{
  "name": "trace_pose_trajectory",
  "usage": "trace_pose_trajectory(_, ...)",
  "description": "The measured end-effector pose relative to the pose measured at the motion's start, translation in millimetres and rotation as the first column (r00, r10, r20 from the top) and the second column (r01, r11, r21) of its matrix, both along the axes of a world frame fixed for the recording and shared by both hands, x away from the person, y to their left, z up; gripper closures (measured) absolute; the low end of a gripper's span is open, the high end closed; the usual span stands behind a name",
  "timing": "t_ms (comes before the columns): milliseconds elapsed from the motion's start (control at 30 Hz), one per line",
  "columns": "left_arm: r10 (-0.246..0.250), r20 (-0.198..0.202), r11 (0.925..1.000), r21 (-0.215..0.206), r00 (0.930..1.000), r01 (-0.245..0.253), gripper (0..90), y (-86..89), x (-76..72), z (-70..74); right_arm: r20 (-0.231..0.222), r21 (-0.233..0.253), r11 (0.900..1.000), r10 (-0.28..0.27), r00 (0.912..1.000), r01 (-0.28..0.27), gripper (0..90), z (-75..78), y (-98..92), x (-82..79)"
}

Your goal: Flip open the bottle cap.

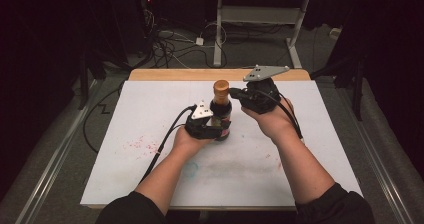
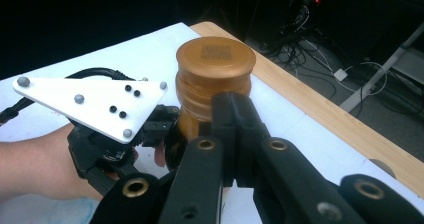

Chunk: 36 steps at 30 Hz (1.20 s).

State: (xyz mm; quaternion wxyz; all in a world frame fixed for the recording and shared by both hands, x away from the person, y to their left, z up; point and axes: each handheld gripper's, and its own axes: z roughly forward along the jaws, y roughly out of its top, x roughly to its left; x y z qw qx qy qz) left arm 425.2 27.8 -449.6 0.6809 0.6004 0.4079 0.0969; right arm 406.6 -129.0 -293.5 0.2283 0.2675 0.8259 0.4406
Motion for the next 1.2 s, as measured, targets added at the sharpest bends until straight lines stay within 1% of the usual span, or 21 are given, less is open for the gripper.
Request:
trace_pose_trajectory(100,0.002,0.0,1.0,-0.007,1.0,-0.002,29.1,-0.4,0.2,-0.1,-0.001,0.006,1.0,-0.002,1.0,0.002,90.0,-0.2,0.0,0.4)
trace_pose_trajectory(167,0.001,0.001,1.0,0.0,1.0,-0.001,29.1,-0.1,0.2,-0.2,0.004,0.011,1.0,-0.001,1.0,0.001,90.0,0.1,0.1,0.4)
trace_pose_trajectory(300,0.003,0.0,1.0,-0.004,1.0,-0.003,29.1,0.0,0.5,-0.3,0.006,0.02,1.0,-0.002,1.0,0.002,90.0,0.4,0.9,0.5)
trace_pose_trajectory(400,-0.001,0.001,1.0,0.002,1.0,0.001,29.1,0.3,0.3,-0.3,0.009,0.029,1.0,-0.002,1.0,0.002,90.0,0.6,0.9,0.7)
trace_pose_trajectory(533,0.003,0.0,1.0,-0.008,1.0,-0.003,29.1,0.2,0.5,-0.5,0.016,0.04,0.999,-0.002,0.9999,0.002,90.0,0.9,1.4,0.8)
trace_pose_trajectory(700,0.003,0.003,1.0,-0.008,1.0,-0.003,29.1,0.7,0.6,-0.9,0.022,0.054,0.999,-0.003,0.9997,0.001,90.0,0.6,2.1,0.8)
trace_pose_trajectory(1200,0.005,0.005,0.9999,-0.014,1.0,-0.005,29.1,0.7,0.6,-1.4,0.034,0.077,0.997,-0.006,0.9994,0.004,90.0,1.1,2.5,1.5)
